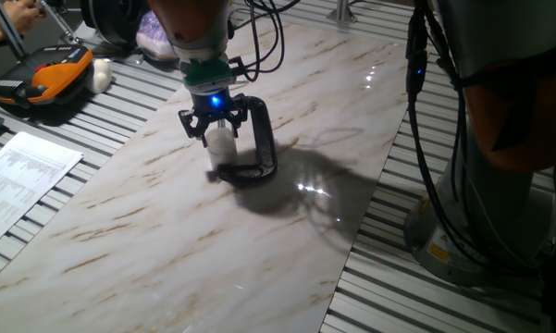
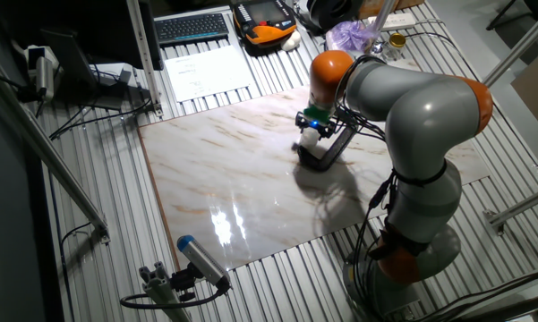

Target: Unscrew the lid from the jar

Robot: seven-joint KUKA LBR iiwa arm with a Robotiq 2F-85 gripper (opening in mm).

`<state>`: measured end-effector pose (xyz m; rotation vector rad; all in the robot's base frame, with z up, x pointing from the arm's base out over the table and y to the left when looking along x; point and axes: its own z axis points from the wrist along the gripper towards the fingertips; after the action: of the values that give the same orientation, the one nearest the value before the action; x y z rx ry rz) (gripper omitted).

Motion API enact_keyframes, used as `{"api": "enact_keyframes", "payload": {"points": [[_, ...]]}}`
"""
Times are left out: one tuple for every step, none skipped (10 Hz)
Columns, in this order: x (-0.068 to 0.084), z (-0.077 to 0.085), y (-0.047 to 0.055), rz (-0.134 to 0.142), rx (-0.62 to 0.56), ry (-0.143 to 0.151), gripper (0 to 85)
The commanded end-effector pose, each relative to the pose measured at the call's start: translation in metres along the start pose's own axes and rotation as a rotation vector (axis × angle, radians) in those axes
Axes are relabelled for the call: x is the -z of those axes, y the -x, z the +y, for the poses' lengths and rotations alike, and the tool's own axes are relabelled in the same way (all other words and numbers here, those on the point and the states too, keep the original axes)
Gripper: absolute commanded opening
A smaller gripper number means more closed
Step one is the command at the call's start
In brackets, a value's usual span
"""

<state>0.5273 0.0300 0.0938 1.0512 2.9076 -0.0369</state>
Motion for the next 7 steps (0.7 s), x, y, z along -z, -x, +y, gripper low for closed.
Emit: {"api": "enact_keyframes", "payload": {"points": [[0.0, -0.0002, 0.0, 0.006, 0.021, 0.005, 51.0], [0.0001, -0.0002, 0.0, 0.005, 0.047, 0.005, 51.0], [0.0, 0.0, 0.0001, 0.006, 0.081, 0.006, 51.0], [-0.0001, 0.0001, 0.0002, 0.012, 0.105, 0.007, 51.0], [-0.0002, 0.0002, 0.0003, 0.012, 0.137, 0.009, 51.0], [-0.0008, 0.0004, 0.0005, 0.012, 0.174, 0.012, 51.0], [-0.0007, 0.0006, 0.0006, 0.016, 0.202, 0.013, 51.0]]}}
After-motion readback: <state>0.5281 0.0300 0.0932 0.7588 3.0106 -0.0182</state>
